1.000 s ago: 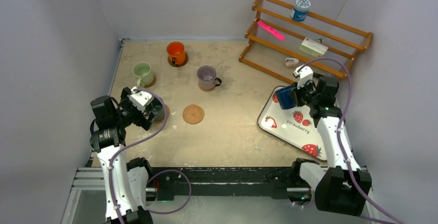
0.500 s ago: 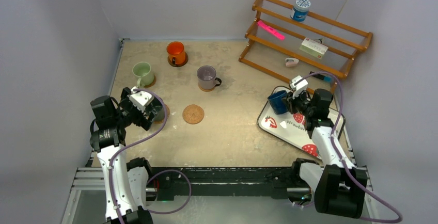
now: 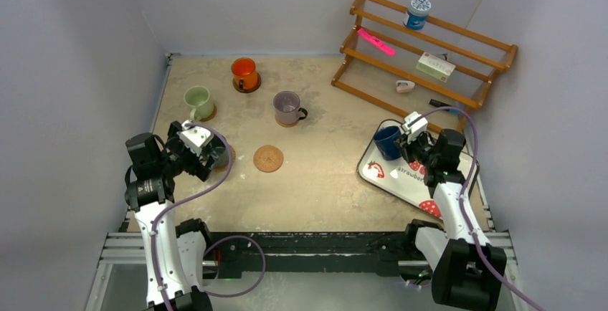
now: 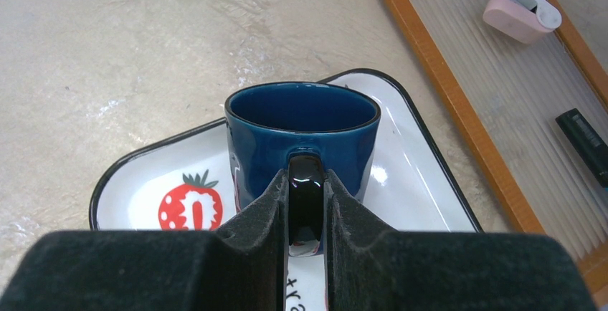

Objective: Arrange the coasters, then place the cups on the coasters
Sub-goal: Pick up the cup from the tray.

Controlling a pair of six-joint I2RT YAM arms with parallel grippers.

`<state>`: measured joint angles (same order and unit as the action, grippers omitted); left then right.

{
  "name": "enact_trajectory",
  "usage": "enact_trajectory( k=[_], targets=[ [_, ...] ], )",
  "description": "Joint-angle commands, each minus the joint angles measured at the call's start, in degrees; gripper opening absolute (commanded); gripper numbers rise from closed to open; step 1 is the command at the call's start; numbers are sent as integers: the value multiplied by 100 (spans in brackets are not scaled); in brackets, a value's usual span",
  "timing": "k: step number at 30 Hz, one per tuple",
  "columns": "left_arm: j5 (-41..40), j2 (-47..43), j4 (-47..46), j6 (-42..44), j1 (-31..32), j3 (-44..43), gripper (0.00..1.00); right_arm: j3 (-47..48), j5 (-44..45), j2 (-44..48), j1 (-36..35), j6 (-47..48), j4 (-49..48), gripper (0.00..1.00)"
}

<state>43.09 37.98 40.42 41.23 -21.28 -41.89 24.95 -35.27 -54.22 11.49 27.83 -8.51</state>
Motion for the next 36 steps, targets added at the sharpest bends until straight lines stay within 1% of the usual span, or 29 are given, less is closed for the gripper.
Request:
enact_trajectory(
  k=[1,5,9,16,18,23,29,32,36],
  targets=[
    [187,-19,-43,114,-44,-48,100,-43,-15,144,178,430,661,5],
    [173,-22,-46,115,-43,-47,100,-125,-83,316,256,514,731,11],
    [173,-20,-43,113,-43,-47,100,-182,-88,344,272,605,811,20],
    [178,-43,-43,113,-43,-47,100,-116,-12,350,296,812,1176,30],
    [174,-40,-46,114,-43,-47,100,-105,12,380,300,959,1289,31],
    [173,-40,-43,115,-48,-47,100,-125,144,527,305,1023,1316,34],
    [173,-27,-52,104,-43,-47,100,46,158,557,308,1118,1572,38],
    [173,-40,-52,109,-43,-47,100,249,97,588,310,1144,1846,44],
    [173,-35,-52,105,-43,-47,100,567,67,593,304,1105,2207,57]
  ],
)
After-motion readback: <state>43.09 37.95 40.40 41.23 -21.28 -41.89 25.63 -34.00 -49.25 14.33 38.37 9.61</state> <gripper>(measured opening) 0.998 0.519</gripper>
